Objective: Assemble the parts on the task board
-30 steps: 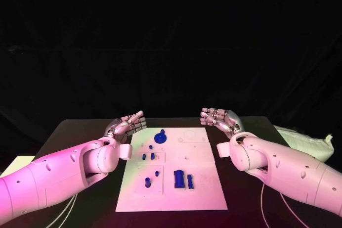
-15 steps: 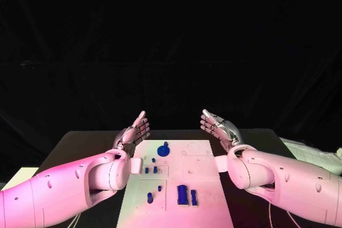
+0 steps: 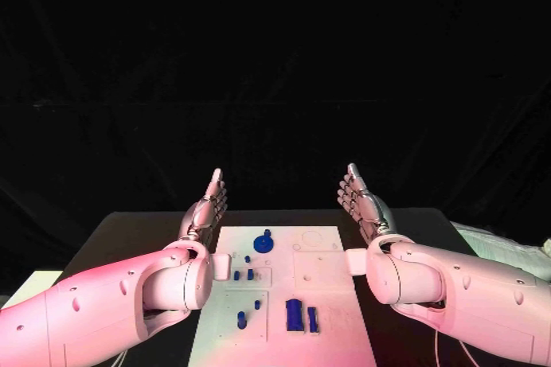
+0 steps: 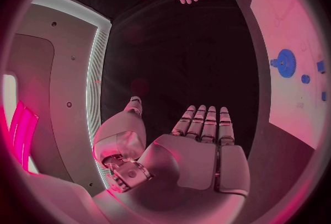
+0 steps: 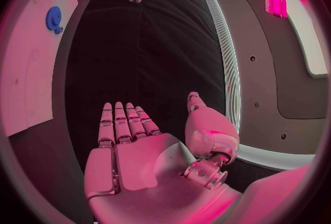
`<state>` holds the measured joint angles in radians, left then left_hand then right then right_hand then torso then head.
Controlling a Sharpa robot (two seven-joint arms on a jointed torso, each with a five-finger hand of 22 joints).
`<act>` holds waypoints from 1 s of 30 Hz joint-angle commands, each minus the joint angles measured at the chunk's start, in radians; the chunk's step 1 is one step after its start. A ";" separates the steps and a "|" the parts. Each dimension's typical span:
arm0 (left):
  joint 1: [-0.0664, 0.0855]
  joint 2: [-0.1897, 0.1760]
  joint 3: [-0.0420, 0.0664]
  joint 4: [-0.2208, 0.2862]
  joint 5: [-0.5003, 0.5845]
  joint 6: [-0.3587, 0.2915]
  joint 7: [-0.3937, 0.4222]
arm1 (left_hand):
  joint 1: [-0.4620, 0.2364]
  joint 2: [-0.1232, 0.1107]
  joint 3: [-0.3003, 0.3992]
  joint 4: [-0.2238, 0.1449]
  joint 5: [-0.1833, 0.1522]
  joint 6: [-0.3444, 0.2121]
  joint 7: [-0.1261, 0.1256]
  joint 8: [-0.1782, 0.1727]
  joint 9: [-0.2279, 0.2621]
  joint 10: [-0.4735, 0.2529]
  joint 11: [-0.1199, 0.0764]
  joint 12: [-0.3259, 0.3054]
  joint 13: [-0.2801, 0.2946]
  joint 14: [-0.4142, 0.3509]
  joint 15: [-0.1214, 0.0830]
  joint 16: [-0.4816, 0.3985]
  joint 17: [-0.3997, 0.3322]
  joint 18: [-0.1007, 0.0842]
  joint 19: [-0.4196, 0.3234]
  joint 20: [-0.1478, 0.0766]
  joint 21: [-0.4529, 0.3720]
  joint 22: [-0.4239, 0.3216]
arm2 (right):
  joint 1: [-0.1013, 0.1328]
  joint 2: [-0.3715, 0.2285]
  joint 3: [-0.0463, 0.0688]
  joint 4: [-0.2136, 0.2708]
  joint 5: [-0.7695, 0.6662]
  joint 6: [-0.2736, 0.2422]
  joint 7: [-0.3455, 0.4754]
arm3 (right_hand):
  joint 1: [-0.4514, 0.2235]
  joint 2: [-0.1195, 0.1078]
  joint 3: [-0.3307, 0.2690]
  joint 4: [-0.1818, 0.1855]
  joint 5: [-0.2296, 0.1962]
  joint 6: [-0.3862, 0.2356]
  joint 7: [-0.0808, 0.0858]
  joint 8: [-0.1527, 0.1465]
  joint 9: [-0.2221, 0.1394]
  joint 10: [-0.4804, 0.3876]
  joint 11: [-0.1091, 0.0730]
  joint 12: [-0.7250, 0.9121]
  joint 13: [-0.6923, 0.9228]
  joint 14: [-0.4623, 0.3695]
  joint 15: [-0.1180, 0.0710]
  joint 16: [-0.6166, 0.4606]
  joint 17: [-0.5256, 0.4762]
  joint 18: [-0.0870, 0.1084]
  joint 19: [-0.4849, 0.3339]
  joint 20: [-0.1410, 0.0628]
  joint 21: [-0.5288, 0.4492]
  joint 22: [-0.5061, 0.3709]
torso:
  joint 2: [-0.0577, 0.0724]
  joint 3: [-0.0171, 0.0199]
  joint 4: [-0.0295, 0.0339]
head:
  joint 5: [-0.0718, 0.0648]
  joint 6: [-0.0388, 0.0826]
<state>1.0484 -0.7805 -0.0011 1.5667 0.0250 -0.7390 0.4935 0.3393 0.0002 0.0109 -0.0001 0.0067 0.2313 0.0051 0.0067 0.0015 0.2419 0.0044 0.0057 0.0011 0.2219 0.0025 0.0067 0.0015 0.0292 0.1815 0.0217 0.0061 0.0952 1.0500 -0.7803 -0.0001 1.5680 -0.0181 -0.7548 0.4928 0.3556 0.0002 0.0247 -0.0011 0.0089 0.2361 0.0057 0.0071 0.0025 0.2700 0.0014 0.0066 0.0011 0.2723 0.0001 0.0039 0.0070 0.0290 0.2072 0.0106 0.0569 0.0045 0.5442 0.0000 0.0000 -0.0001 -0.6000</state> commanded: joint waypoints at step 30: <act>0.002 0.001 0.001 0.003 -0.025 -0.031 0.027 | -0.339 0.000 -0.011 0.000 -0.007 -0.231 -0.005 -0.007 -0.002 -0.242 -0.004 -0.006 -0.001 -0.222 -0.002 -0.007 -0.001 -0.029 -0.181 -0.022 -0.006 -0.095 | 0.000 0.000 0.000 0.002 0.018 -0.015 0.027 | -0.356 0.000 -0.025 0.001 -0.009 -0.236 -0.006 -0.007 -0.003 -0.270 -0.001 -0.007 -0.001 -0.272 0.000 -0.004 -0.007 -0.029 -0.207 -0.011 -0.057 -0.005 | 0.000 0.0000 0.0000 | 0.000 0.000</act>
<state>1.0485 -0.7808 -0.0011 1.5674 0.0112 -0.7677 0.5018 0.0074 0.0001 0.0056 -0.0003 0.0068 0.0050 -0.0005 0.0068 0.0010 0.0053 -0.0002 0.0057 0.0016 0.0053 0.0002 0.0067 0.0014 0.0072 0.0036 0.0001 0.0062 0.0009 1.0499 -0.7804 -0.0002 1.5685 0.0050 -0.7726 0.5052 0.0054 -0.0002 0.0056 -0.0013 0.0052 0.0035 -0.0003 0.0033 0.0015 0.0049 -0.0006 0.0067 0.0016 0.0050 -0.0001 0.0040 0.0015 0.0139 0.0046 0.0003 0.0033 0.0016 0.5442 0.0000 0.0000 -0.0001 -0.6000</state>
